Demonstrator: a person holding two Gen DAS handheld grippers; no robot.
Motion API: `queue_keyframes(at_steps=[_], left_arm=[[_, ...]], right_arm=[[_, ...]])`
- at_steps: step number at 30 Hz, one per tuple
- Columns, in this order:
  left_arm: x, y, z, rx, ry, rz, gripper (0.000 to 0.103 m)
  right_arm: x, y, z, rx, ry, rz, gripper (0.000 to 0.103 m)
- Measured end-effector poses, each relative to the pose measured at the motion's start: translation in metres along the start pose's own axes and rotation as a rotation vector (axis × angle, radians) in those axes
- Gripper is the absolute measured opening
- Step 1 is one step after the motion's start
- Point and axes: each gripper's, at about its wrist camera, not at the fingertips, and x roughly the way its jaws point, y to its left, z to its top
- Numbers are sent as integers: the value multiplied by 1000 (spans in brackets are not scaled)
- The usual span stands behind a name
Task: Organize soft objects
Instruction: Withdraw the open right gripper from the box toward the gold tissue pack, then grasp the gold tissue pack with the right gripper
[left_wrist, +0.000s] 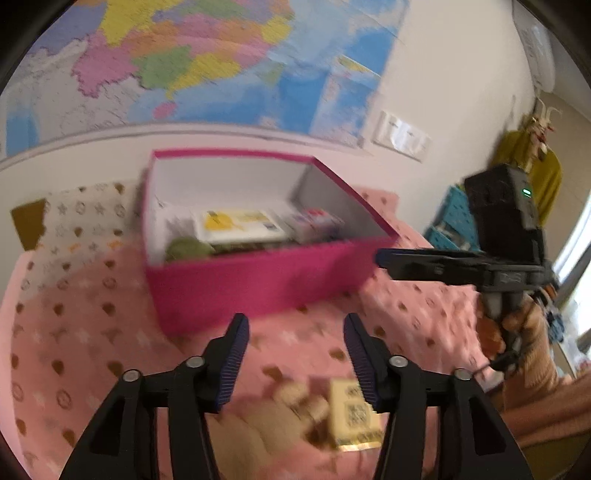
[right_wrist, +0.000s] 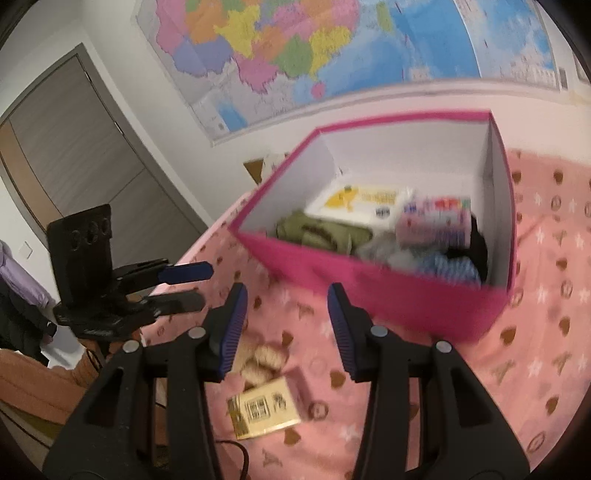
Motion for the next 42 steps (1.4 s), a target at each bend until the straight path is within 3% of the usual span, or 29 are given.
queue_keyframes(at_steps=[9, 22, 31, 42], left_arm=[[16, -28, -44, 3, 134, -99, 56], [29, -41, -85, -53, 271, -121, 56], [38, -40, -85, -115, 283, -167, 52], [56, -39, -72, -133, 255, -167, 49]], right_arm=[[27, -7, -45, 53, 111, -17, 47], [45, -10, -74, 85, 169, 15, 47], [51, -6, -81, 85, 186, 49, 47], [26, -14, -93, 121, 152, 4, 41]])
